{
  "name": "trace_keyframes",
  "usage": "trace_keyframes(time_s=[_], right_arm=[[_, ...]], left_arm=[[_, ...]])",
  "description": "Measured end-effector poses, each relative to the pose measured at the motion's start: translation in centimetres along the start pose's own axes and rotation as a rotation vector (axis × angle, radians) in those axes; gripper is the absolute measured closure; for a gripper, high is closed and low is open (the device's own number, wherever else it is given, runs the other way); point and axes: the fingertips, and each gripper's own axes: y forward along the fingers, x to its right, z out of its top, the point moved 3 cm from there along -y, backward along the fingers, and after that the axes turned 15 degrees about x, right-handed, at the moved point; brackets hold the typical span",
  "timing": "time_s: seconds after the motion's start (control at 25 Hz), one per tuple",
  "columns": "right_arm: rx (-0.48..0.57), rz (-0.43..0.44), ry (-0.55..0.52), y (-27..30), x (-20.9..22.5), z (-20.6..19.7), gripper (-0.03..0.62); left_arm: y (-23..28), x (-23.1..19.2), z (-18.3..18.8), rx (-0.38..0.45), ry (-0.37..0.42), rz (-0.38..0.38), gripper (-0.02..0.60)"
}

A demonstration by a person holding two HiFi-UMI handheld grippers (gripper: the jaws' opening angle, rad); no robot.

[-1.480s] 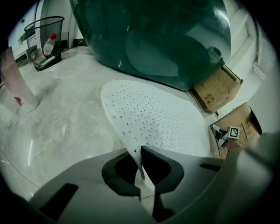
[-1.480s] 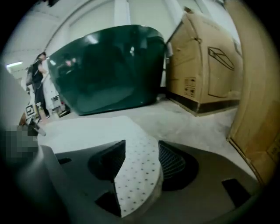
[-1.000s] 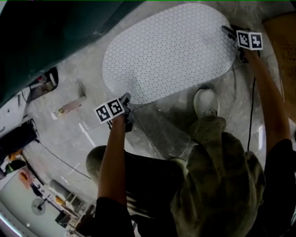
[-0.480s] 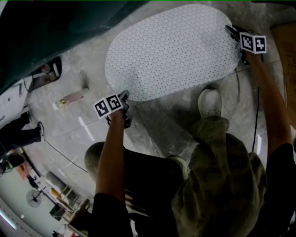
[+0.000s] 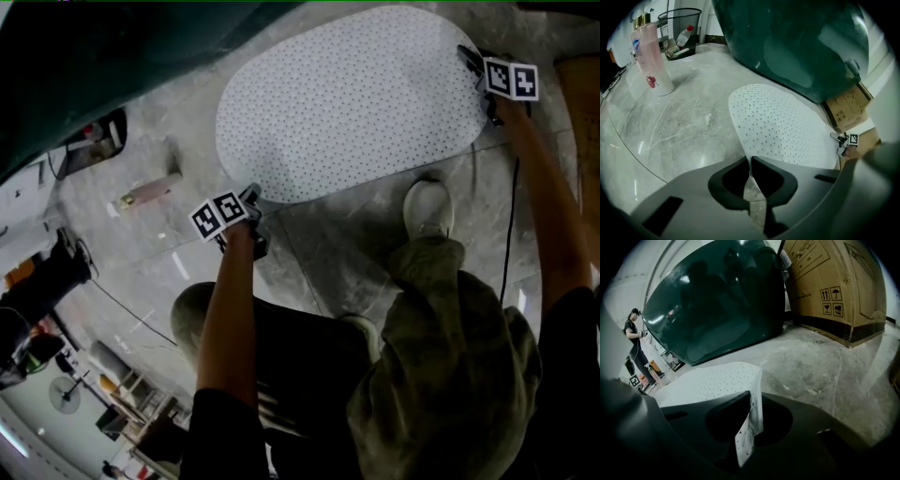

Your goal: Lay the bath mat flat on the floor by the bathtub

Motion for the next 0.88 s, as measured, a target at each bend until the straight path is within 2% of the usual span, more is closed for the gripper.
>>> trace_keyframes(time_s=[0.32,0.52,0.76,0.88], right_arm=[[0.026,-0.049,0.087,0.2,1.0,-1.1,0.561],[0.015,-0.026,0.056,0.6,0.2,-0.9,0.562],[0.007,-0.016,0.046,0.7,0.0,-0.6,0.562],[0.003,-0.027,0.051,0.8,0.2,-0.7,0.562]], left_arm=[[-0.5,0.0,0.2,0.032,-0.023,0.02,0.545],[-0.9,-0.5,1.1,0.069,-0.022,0.056,0.545],[-0.6,-1.1,0.6,0.064,-0.05,0.12,0.545],[-0.3,-1.0,0.5,0.058,-0.053,0.126,0.545]])
